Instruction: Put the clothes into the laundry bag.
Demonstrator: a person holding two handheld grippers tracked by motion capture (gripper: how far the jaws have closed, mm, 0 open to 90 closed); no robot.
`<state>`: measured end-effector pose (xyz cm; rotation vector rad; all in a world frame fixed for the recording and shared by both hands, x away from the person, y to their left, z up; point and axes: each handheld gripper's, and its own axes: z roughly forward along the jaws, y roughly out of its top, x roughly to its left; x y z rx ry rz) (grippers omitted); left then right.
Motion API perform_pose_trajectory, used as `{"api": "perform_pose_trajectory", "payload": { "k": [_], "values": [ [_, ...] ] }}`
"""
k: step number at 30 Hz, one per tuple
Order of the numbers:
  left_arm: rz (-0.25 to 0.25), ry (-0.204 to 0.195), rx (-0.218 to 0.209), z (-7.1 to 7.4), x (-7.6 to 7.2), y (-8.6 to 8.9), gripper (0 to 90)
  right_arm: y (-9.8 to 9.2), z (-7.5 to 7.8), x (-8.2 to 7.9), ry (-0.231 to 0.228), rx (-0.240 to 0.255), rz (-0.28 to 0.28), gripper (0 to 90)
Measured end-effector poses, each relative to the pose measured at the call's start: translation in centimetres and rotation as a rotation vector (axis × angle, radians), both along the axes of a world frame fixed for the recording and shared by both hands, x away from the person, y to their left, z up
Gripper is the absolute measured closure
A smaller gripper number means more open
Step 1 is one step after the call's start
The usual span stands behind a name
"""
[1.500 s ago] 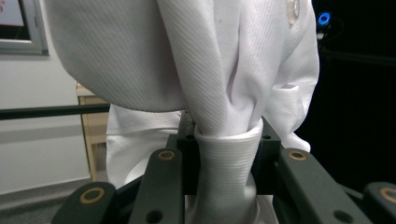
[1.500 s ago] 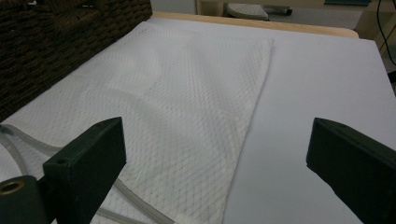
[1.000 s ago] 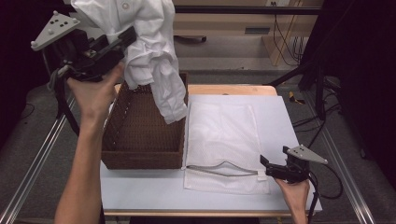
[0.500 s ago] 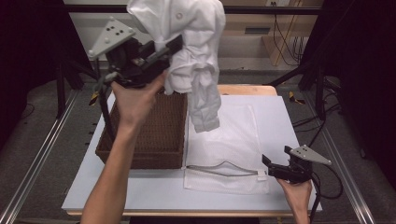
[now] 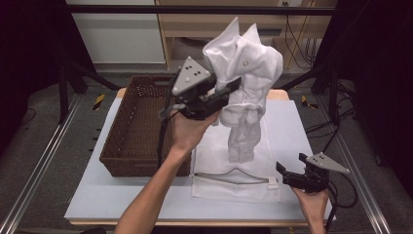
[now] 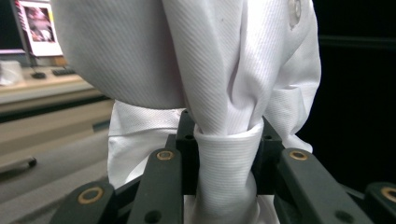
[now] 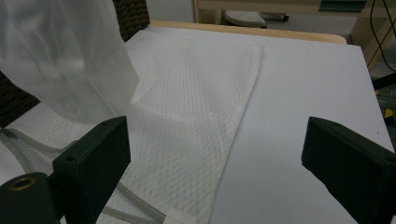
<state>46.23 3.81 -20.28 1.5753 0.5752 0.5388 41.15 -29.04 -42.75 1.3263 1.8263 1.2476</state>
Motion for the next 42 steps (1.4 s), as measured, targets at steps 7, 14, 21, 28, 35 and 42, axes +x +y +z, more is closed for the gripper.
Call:
{"api": "perform_pose_trajectory", "payload": {
  "k": [7,14,21,28,35,42],
  "values": [
    [-0.043,0.063,0.029,-4.4,0.9,-2.9,69.7,-0.1,-0.1,0.0,0.003,0.003,0.007,10.7],
    [-0.070,0.137,0.083,-9.0,1.3,-4.8,69.5,-0.3,-0.4,-0.1,0.010,-0.003,0.009,12.0],
    [-0.078,0.223,0.143,-13.8,2.1,-6.3,69.2,-0.6,-0.4,-0.2,0.006,0.007,0.001,12.5],
    [-0.097,0.306,0.185,-18.7,2.4,-7.5,67.9,-0.7,-0.5,-0.1,0.010,0.005,-0.002,12.9],
    [-0.101,0.340,0.257,-21.8,2.3,-8.2,61.2,-0.6,-0.7,-0.1,0.013,0.000,-0.009,12.9],
    [-0.122,0.381,0.250,-22.2,1.8,-8.0,41.4,-0.6,-0.6,-0.2,0.008,0.009,-0.009,12.6]
  ]
}}
